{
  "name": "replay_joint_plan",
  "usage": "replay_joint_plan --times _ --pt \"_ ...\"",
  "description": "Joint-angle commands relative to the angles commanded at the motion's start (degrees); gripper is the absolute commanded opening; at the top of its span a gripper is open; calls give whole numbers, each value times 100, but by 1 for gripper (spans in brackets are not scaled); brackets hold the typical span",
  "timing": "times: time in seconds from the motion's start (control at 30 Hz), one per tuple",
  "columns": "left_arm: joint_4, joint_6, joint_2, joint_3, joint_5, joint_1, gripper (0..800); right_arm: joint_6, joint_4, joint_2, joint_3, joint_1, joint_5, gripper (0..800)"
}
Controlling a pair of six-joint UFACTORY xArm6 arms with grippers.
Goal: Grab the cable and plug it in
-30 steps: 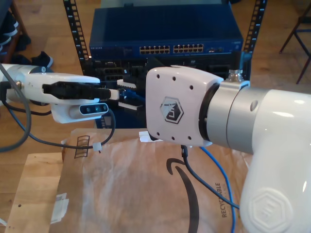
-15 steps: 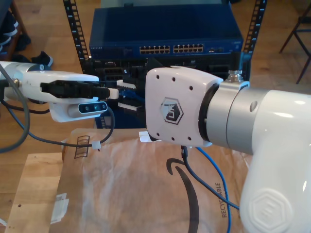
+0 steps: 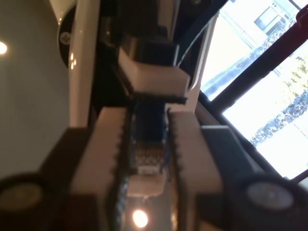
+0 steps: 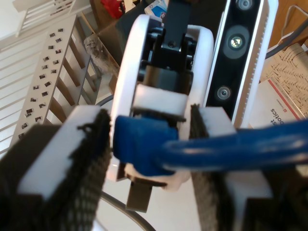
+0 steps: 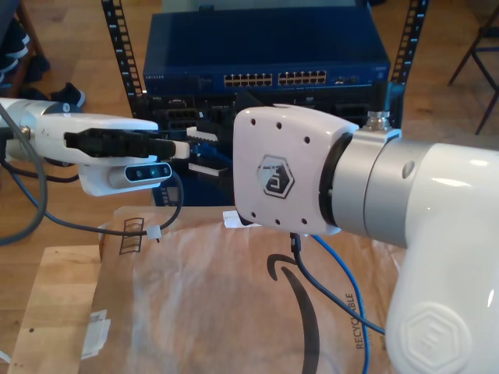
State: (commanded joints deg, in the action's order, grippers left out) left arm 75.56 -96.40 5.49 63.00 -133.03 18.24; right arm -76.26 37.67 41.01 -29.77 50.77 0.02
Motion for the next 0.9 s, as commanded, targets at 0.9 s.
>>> replay_joint_plan --times 0.9 --pt "-18 9 0 26 -9 123 20 0 -26 26 0 -9 0 246"
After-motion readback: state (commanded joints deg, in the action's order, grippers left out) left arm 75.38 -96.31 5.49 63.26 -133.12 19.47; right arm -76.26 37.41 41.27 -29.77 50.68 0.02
